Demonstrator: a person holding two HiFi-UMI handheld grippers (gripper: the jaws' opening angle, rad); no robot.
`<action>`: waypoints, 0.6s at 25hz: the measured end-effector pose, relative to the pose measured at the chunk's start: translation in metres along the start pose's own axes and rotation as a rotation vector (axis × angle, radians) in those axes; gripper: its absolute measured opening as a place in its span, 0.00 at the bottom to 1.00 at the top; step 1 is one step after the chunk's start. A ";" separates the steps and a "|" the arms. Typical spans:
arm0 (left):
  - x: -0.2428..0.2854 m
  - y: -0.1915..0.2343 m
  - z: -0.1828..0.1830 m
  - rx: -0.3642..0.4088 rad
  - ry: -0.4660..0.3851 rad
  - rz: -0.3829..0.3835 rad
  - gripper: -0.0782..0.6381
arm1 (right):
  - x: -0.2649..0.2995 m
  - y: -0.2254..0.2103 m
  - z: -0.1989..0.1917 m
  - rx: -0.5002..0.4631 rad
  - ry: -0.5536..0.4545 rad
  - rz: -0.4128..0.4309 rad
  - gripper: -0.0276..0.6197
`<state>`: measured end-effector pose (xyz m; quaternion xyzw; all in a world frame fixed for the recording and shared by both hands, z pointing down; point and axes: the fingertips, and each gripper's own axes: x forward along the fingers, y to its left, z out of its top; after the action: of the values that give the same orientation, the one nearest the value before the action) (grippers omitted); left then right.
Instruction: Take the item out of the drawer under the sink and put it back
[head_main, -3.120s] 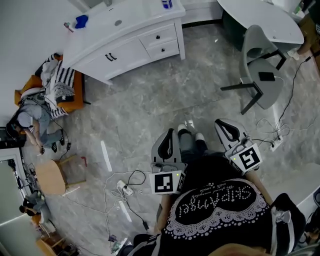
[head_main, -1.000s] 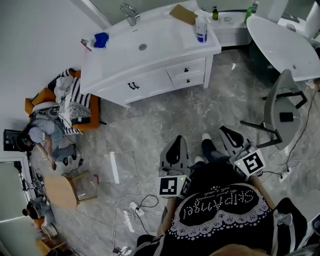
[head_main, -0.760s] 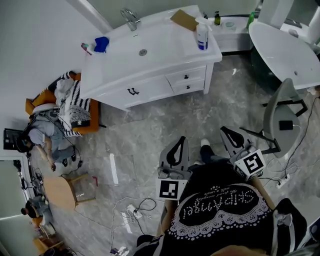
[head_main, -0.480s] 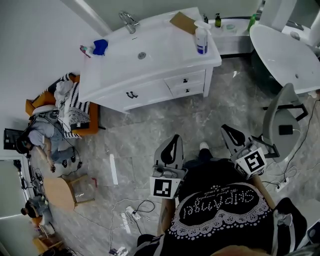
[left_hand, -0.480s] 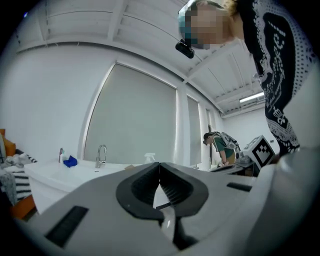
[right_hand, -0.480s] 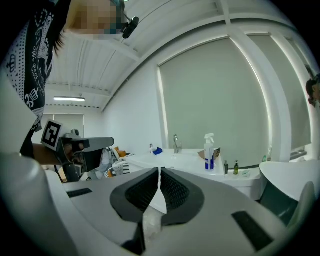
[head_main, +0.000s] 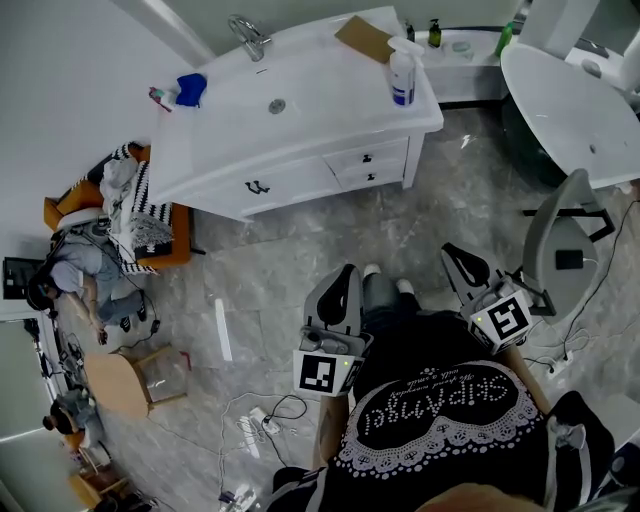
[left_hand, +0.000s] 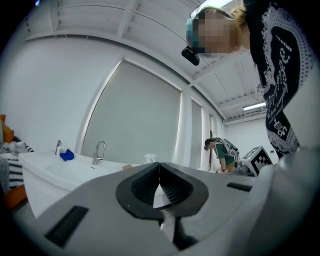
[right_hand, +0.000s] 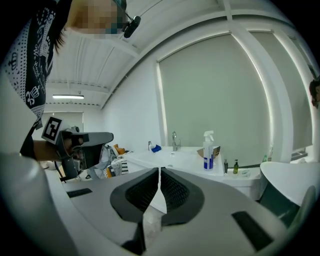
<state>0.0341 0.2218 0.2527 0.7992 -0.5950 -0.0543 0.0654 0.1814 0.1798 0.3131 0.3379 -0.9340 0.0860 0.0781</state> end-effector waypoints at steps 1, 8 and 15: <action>0.004 0.002 0.001 -0.001 0.001 -0.008 0.12 | 0.003 -0.001 0.001 -0.002 0.000 -0.003 0.08; 0.032 0.025 0.009 0.017 0.018 -0.076 0.12 | 0.033 -0.010 0.011 0.015 0.015 -0.049 0.08; 0.049 0.062 0.020 0.033 0.035 -0.119 0.12 | 0.075 -0.003 0.030 0.031 0.004 -0.064 0.08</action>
<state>-0.0135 0.1566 0.2428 0.8349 -0.5460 -0.0344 0.0593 0.1242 0.1248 0.2990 0.3686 -0.9211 0.0987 0.0773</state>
